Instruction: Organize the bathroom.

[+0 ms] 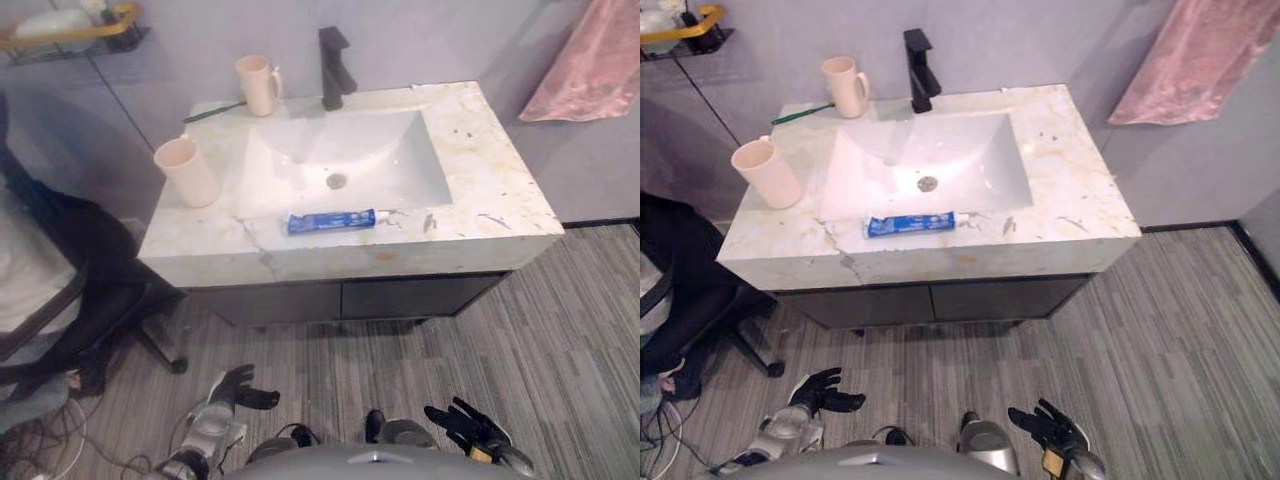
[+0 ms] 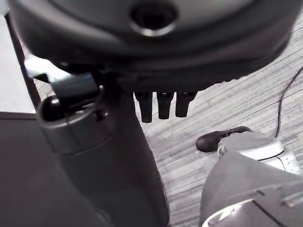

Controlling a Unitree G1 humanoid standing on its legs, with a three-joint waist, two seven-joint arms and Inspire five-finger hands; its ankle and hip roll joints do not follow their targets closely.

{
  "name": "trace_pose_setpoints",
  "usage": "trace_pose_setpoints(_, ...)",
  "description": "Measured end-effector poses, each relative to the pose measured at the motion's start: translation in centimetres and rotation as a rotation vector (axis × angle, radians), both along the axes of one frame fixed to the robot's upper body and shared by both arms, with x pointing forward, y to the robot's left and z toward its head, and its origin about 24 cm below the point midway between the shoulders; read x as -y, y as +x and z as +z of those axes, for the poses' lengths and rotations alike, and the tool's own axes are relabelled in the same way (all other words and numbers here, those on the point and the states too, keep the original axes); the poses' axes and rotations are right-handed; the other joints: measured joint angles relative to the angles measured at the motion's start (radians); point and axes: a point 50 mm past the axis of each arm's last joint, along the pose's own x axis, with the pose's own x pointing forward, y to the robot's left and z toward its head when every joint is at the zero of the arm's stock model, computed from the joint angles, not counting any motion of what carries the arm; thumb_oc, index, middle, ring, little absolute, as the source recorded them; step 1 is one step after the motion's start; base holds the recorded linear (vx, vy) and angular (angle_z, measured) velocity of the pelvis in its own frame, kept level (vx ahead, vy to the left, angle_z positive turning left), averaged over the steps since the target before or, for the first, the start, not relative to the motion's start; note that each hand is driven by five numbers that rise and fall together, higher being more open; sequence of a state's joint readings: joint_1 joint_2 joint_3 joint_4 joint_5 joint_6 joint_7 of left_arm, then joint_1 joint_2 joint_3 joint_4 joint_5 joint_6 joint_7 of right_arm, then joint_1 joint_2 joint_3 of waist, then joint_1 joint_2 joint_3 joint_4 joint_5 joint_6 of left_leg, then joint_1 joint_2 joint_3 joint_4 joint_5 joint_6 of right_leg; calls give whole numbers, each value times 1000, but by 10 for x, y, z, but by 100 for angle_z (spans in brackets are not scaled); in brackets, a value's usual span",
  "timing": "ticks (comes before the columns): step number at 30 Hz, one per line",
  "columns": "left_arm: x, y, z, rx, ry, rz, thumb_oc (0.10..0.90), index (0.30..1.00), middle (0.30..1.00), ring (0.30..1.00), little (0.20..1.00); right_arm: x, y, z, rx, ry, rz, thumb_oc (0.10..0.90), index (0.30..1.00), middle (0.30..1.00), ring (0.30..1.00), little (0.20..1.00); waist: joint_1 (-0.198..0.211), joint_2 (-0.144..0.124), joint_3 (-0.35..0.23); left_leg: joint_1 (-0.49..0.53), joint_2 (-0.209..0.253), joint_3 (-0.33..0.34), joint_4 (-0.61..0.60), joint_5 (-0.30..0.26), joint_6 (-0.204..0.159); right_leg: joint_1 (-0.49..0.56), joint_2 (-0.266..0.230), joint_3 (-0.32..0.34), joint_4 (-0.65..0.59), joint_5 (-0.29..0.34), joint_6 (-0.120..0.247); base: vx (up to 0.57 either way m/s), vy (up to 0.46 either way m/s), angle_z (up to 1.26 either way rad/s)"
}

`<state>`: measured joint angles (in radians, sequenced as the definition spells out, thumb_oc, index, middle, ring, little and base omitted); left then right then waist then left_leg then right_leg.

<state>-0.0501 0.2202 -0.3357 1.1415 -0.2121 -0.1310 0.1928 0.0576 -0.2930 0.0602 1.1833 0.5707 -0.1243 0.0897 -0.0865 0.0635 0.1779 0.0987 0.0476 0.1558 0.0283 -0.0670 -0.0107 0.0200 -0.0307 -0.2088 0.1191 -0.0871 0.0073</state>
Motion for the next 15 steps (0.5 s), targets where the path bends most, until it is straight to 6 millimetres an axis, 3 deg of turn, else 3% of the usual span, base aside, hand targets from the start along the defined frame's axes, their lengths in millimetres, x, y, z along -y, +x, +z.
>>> trace_pose_setpoints(3,-10,-10,-1,-5,40,143,800,900,900,900,900,-9,-3,-3,-19,-5,31,800,900,900,900,900,3,-16,5,12,3,-19,-17,2,-1,15,0,-14,-5,-2,3,-14,-57,12)
trace_pose_setpoints(9,-24,-29,-2,-2,149,372,800,900,900,900,900,-18,-11,-9,-75,-13,28,800,900,900,900,900,26,-19,0,14,1,-46,-26,8,3,41,0,-45,-42,5,2,-20,-24,16)
trace_pose_setpoints(11,-28,-26,2,47,190,483,800,900,900,900,900,-21,-12,-10,-86,-17,23,800,900,900,900,900,31,-20,-3,16,0,-63,-33,17,6,54,-1,-63,-58,8,3,-45,-9,26)
trace_pose_setpoints(15,-35,-2,26,256,289,639,800,900,900,900,900,-21,-9,-9,-89,-32,18,800,900,900,900,900,62,-11,-21,10,-1,-90,-34,22,7,66,0,-89,-70,9,1,-86,4,20)
